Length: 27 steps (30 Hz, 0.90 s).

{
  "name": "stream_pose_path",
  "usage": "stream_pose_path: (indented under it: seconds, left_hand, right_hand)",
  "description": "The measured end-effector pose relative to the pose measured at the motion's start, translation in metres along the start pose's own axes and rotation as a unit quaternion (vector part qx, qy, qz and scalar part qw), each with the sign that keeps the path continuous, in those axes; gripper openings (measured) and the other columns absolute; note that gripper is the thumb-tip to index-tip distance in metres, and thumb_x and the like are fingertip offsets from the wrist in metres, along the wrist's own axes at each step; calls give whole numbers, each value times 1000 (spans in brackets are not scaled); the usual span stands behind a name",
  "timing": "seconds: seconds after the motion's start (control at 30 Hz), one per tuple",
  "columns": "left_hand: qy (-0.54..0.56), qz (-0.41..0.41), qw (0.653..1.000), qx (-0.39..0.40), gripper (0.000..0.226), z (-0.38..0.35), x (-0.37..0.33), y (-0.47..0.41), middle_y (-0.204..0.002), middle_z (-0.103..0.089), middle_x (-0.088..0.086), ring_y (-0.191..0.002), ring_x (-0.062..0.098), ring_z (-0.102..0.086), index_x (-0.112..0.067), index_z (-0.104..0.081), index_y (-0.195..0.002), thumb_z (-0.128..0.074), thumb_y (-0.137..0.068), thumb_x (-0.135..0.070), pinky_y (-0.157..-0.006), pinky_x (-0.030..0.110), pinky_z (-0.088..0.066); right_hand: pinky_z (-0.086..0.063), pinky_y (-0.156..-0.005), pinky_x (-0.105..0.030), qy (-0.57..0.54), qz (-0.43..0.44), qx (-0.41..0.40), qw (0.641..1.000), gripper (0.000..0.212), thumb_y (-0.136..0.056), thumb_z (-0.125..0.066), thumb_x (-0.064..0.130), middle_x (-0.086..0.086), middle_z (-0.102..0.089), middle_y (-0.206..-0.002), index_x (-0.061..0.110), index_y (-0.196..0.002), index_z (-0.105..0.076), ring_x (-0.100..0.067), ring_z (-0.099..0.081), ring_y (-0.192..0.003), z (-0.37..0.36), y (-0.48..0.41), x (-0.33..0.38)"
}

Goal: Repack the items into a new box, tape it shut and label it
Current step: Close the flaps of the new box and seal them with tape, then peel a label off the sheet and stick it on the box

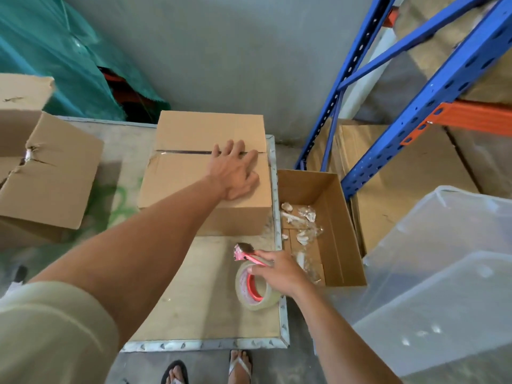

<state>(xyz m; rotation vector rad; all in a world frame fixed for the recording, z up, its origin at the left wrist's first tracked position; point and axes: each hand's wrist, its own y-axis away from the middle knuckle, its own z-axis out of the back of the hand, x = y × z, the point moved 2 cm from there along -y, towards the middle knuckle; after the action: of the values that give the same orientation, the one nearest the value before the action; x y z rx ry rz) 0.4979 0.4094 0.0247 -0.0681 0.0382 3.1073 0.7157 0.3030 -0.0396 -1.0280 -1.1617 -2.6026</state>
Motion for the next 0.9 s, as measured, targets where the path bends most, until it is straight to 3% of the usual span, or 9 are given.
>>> stream_pose_path:
  seconds: [0.1, 0.17, 0.37, 0.57, 0.67, 0.77, 0.83, 0.9]
  left_hand:
    - [-9, -32, 999, -5, 59, -1, -8, -12, -141, -37, 12, -129, 34, -37, -28, -34, -145, -20, -92, -51, -106, 56, -35]
    - [-8, -44, 999, 1, 58, 0, -8, -16, -143, -33, 10, -132, 36, -34, -33, -31, -146, -18, -92, -51, -108, 62, -33]
    - [-7, -64, 998, 28, 57, 6, -7, -23, -156, -22, 9, -148, 41, -18, -40, -25, -147, -15, -92, -49, -113, 74, -20]
    - [-51, -71, 993, 85, 51, 9, -9, -45, -160, -14, 9, -151, 47, -11, -43, -31, -142, -13, -96, -56, -108, 79, -25]
    - [-53, -67, 993, 83, 53, 7, -10, -43, -168, -5, 7, -154, 45, -3, -46, -31, -146, -13, -98, -60, -112, 77, -18]
    - [-18, -71, 996, 56, 58, -2, -3, -32, -171, 3, 7, -155, 41, 5, -53, -21, -151, -9, -97, -68, -117, 73, -5]
    - [-14, -68, 997, 46, 60, -3, -2, -30, -170, 3, 8, -155, 41, 5, -52, -23, -150, -11, -95, -72, -117, 74, -4]
    - [-12, -59, 997, 47, 60, -3, -6, -32, -170, 2, 9, -155, 43, 5, -48, -30, -144, -15, -93, -75, -115, 76, -4]
  right_hand:
    - [-33, -114, -34, -14, 15, 1, 1000, 64, -89, -73, 45, 19, -47, -153, 33, -148, -51, -12, -45, -142, -8, -8, -10]
    - [-35, -114, -36, -21, 24, 6, 999, 61, -92, -72, 44, 19, -49, -152, 33, -148, -51, -10, -47, -139, -9, -13, -15]
    - [-38, -100, -20, -46, 51, 18, 997, 55, -93, -71, 40, 23, -56, -142, 31, -146, -55, 5, -52, -117, -2, -23, -19]
    - [-44, -112, -29, -36, 62, 28, 997, 50, -91, -72, 42, 26, -62, -134, 35, -139, -62, 6, -58, -119, -1, -37, -25]
    - [-46, -110, -29, -37, 67, 33, 997, 52, -92, -72, 42, 26, -63, -133, 33, -141, -60, 6, -59, -118, 0, -40, -27]
    - [-50, -103, -25, -16, 76, 29, 997, 52, -92, -71, 46, 26, -67, -121, 33, -141, -61, 9, -63, -106, -2, -40, -27]
    - [-50, -88, -17, 8, 80, 28, 996, 51, -93, -68, 49, 21, -65, -110, 35, -141, -60, 4, -64, -91, -2, -40, -26]
    - [-44, -84, -15, 36, 81, 23, 996, 52, -95, -65, 51, 13, -61, -120, 36, -144, -56, -1, -62, -95, -1, -40, -25]
